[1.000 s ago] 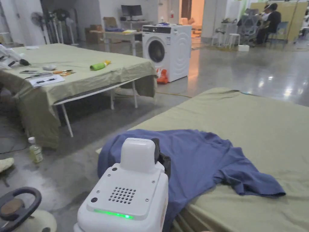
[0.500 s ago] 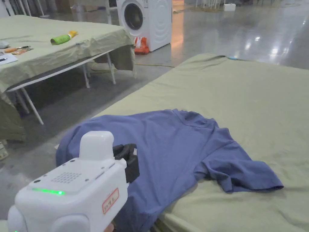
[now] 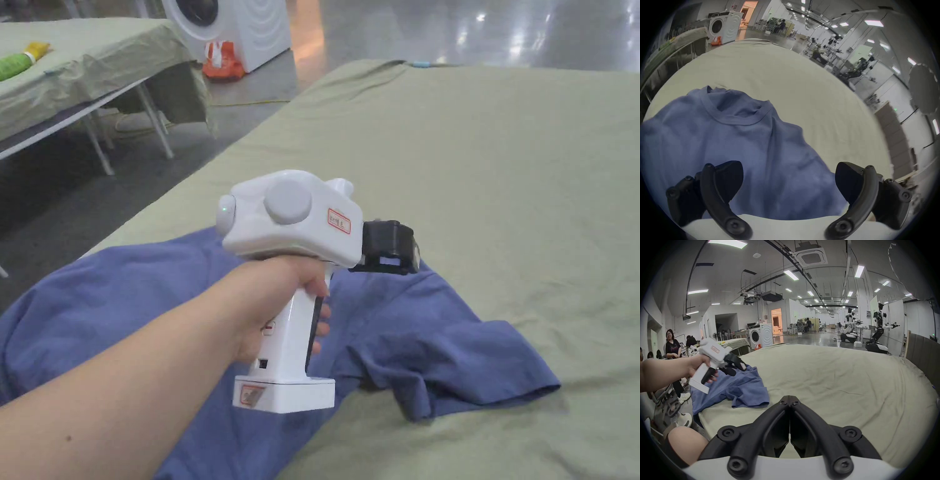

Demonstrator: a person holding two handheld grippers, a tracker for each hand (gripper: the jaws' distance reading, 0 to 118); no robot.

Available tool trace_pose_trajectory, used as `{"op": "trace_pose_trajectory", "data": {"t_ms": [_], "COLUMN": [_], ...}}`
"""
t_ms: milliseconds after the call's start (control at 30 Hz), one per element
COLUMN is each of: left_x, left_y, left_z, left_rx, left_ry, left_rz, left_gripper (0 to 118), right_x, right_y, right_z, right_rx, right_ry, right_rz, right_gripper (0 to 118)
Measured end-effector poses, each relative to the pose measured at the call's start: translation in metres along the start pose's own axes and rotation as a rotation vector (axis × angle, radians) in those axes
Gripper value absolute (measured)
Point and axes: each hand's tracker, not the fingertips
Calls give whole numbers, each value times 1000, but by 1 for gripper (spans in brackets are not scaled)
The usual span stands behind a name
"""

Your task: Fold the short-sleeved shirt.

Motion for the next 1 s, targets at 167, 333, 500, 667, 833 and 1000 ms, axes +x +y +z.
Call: {"op": "trace_pose_trajectory", "data": {"t_ms": [167,333,500,667,833,1000], "left_x": [21,37,44,81,156,268], "left_y": [-20,-28,-30,-12,19,27], "left_z": [-34,-11,7,75,144,205], "left_rx": [-72,72,105,329,473,585], "left_ry": [329,326,326,267,192,1], "left_rz": [-226,-285,-351,-348,-464,-503], "left_gripper": [118,1,1,1,1,1], "right_x": [10,24,34,51,79,107], "right_y": [-1,0,4,16,30,40], "right_z": [7,17,34,63,105,152], "right_rx": [-2,13,51,98,185,235], "right_ry": [-12,-25,-20,-25,-107,-194], "right_rz": [26,-7,-36,-42,-83,-75], "right_gripper": [3,3,3,3,3,3]}}
